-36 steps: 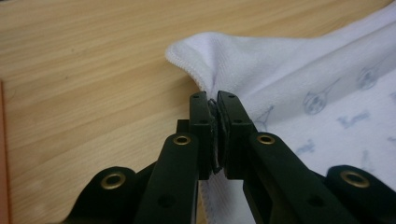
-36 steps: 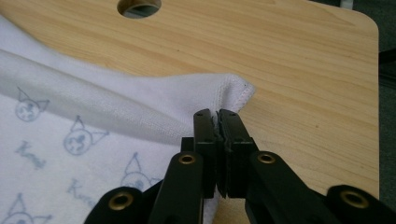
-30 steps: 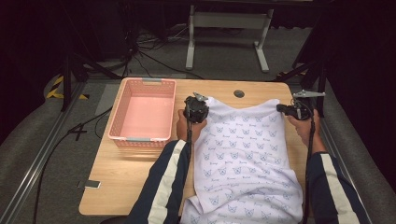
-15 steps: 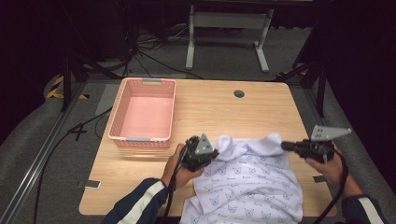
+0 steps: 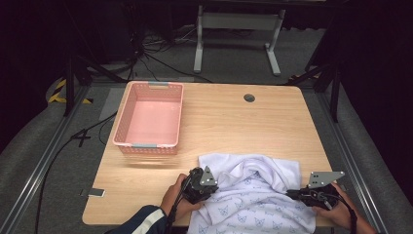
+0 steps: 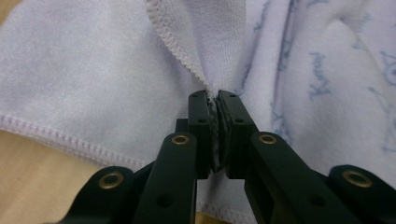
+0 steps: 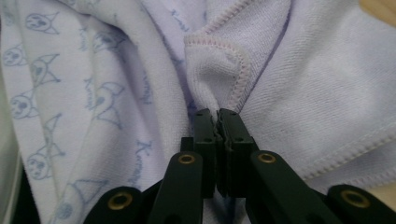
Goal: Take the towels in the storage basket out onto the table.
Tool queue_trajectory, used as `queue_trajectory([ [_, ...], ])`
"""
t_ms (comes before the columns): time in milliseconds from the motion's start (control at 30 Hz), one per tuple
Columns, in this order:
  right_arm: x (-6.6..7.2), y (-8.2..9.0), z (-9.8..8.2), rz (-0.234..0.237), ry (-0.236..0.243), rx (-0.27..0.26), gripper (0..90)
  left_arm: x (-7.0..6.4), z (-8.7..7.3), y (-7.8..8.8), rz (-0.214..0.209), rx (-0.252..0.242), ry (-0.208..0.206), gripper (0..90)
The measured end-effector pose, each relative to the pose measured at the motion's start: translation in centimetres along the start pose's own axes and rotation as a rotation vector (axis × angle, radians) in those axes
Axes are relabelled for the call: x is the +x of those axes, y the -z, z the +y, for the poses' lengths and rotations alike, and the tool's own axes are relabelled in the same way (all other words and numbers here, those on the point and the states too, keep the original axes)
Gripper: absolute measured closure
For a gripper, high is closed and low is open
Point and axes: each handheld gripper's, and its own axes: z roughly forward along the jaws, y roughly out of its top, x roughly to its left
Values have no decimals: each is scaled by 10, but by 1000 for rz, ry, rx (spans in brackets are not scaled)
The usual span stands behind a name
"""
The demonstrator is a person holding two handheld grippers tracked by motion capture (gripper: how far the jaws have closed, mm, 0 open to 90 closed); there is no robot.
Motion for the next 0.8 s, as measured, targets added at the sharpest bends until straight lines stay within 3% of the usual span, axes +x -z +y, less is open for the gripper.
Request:
queue_trajectory([
  [67,6,1,-2,19,4,6,867,-10,-5,5,-1,16,-14,846],
  [167,23,3,-6,39,20,14,866,-21,-13,11,0,15,-1,846],
  [233,28,2,-7,36,24,14,866,-27,-15,14,11,25,-24,846],
  [300,33,3,-7,6,36,17,865,-26,-15,13,7,28,-19,847],
  [400,29,1,-5,-15,27,14,866,-16,-10,9,-11,19,-19,849],
  [500,20,-3,0,-67,20,12,866,-4,2,1,48,31,-48,852],
  [533,11,-7,6,-107,7,12,866,4,10,-6,108,35,-57,853],
  [567,6,-9,9,-121,6,10,866,4,10,-6,108,35,-57,854],
  [600,-3,-12,14,-146,-3,12,866,20,24,-17,173,44,-58,855],
  [633,-3,-12,14,-146,-3,12,866,20,24,-17,173,44,-58,855],
  [667,-20,-18,23,-180,-10,17,867,34,37,-28,239,54,-67,856],
  [700,-28,-22,28,-195,-11,21,867,34,37,-28,239,54,-67,857],
  [733,-35,-24,31,-211,-9,22,867,45,47,-35,284,74,-74,857],
  [767,-35,-24,31,-211,-9,22,867,45,47,-35,284,74,-74,858],
  [800,-43,-28,36,-233,-6,22,867,55,55,-42,318,83,-64,858],
])
